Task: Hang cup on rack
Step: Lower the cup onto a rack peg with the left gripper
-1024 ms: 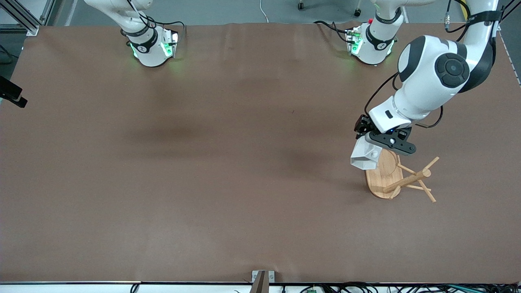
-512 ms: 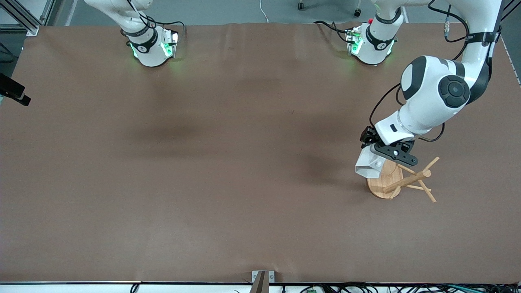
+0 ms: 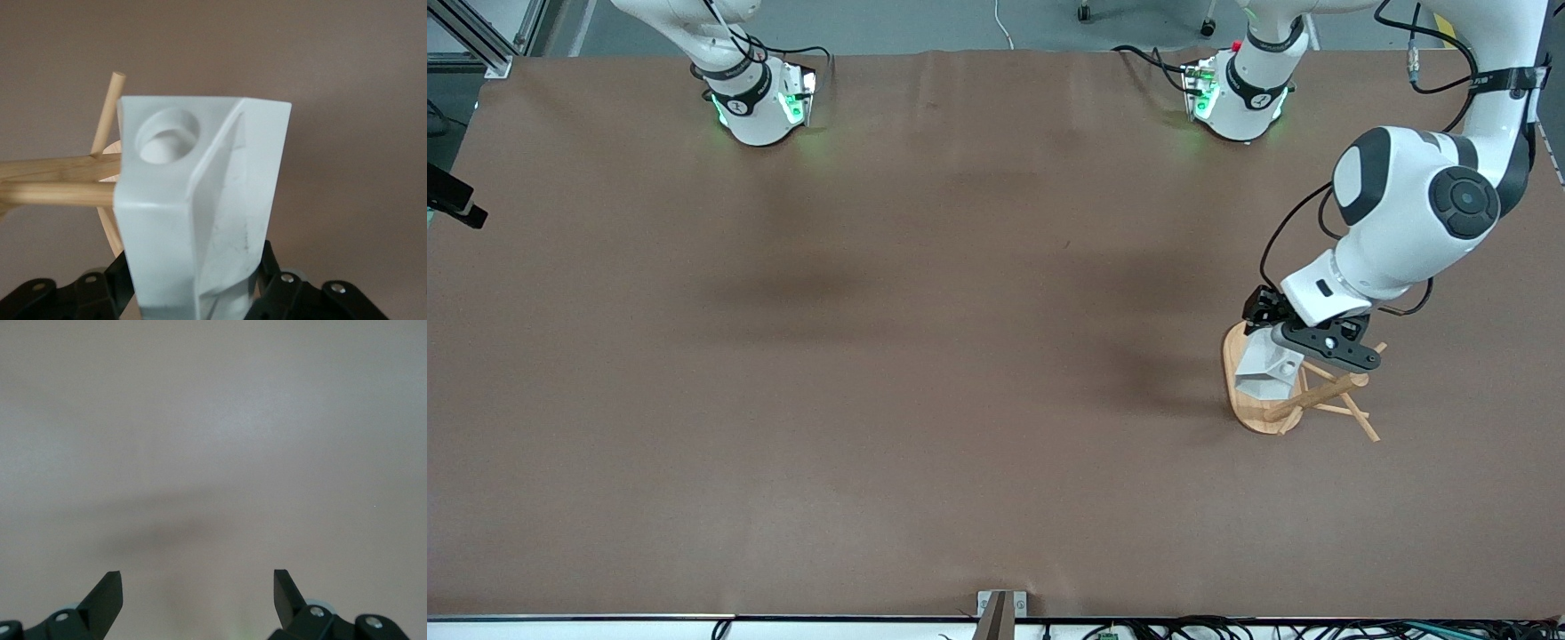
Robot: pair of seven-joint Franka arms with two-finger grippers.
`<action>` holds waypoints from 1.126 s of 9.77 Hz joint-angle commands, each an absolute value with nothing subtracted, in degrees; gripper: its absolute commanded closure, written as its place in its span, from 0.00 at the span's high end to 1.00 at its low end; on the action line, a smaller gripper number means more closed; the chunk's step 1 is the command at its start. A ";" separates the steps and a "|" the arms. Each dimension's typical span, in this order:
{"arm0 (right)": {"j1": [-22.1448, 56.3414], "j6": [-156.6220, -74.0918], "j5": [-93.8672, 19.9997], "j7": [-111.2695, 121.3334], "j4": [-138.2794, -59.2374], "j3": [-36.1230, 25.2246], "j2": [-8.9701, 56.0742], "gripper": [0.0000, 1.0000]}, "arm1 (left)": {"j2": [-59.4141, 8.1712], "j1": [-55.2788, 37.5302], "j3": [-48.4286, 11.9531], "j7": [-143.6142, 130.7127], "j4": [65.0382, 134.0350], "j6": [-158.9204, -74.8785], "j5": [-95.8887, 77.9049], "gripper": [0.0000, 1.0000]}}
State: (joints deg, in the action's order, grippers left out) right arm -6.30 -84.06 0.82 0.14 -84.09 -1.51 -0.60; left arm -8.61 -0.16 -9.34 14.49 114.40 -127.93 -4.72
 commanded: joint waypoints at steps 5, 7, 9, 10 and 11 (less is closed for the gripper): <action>-7.21 -83.32 -0.18 0.79 -84.29 -1.14 -0.88 1.00 | -10.46 -0.26 -8.09 15.73 115.14 -128.50 -7.90 0.30; -7.21 -83.32 -0.18 0.88 -84.29 -1.14 -0.88 1.00 | -10.28 -0.26 -7.82 15.64 115.05 -128.50 -8.00 1.00; -7.21 -83.76 -0.26 0.88 -84.29 -1.14 -0.88 1.00 | -10.11 -0.18 -7.82 15.56 114.79 -128.41 -8.00 1.00; -7.21 -83.76 -0.26 0.88 -84.29 -1.14 -0.88 1.00 | -9.93 -0.18 -7.82 15.03 114.79 -128.41 -8.00 1.00; -7.21 -83.67 -0.18 0.88 -84.29 -1.14 -0.88 1.00 | -9.15 -0.18 -7.82 13.99 114.52 -128.32 -8.00 1.00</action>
State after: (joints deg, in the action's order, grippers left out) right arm -6.32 -83.65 0.81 0.18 -84.09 -1.51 -0.60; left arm -9.21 -0.14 -8.06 14.28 113.93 -127.98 -6.92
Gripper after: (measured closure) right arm 0.000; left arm 0.000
